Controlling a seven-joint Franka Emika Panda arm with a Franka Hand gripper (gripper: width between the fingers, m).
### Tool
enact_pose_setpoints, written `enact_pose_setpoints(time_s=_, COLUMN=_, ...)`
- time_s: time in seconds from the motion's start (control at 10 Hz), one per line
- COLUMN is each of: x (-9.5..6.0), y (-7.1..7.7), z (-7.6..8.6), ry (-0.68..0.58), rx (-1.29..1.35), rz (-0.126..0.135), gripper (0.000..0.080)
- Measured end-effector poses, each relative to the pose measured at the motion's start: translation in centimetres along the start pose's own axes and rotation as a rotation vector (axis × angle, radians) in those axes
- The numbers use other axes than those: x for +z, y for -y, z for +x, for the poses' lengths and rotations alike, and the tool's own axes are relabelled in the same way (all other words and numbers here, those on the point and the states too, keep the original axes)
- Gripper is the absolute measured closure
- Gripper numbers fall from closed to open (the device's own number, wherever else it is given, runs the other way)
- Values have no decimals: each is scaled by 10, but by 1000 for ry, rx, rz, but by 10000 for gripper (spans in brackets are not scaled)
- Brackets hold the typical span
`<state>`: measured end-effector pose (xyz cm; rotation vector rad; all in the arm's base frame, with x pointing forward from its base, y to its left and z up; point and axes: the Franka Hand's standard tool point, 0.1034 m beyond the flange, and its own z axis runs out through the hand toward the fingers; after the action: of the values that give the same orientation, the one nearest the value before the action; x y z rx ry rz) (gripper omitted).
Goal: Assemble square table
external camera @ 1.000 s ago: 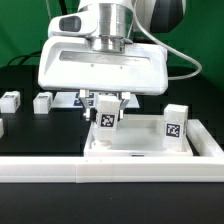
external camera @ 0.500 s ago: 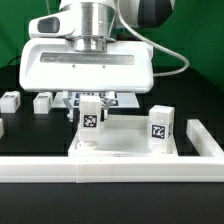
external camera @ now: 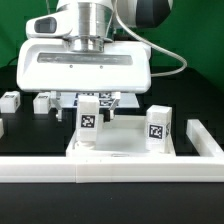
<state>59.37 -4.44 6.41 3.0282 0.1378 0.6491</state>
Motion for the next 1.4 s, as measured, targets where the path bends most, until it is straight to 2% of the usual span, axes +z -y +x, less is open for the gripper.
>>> enact_pose_setpoints(time_s=0.1, x=-3, y=1, z=3, ry=-5, rx=-3, rz=-1, gripper=173)
enact_pose_setpoints(time_s=0.2, x=-4, y=-1, z=4, ry=-8, rx=-3, rz=-3, gripper=157)
enact_pose_setpoints(time_s=0.8, x=-20, y=-11, z=20, ry=-23, rx=6, rz=-9, gripper=150)
enact_pose_setpoints(time_s=1.0, x=-16, y=-14, z=14, ry=-3, rx=11, rz=-7, gripper=150)
enact_pose_setpoints(time_s=1.1, x=-13, y=-11, z=10, ry=29, rx=21, rz=9, gripper=150)
enact_pose_setpoints(time_s=1.2, x=-11, y=-3, z=9, ry=88, rx=30, rz=41, gripper=150)
enact_pose_setpoints(time_s=1.3, x=-11, y=1, z=11, ry=128, rx=32, rz=61, gripper=150)
enact_pose_setpoints(time_s=1.4, x=-10, y=8, z=7, ry=215, rx=47, rz=98, gripper=150)
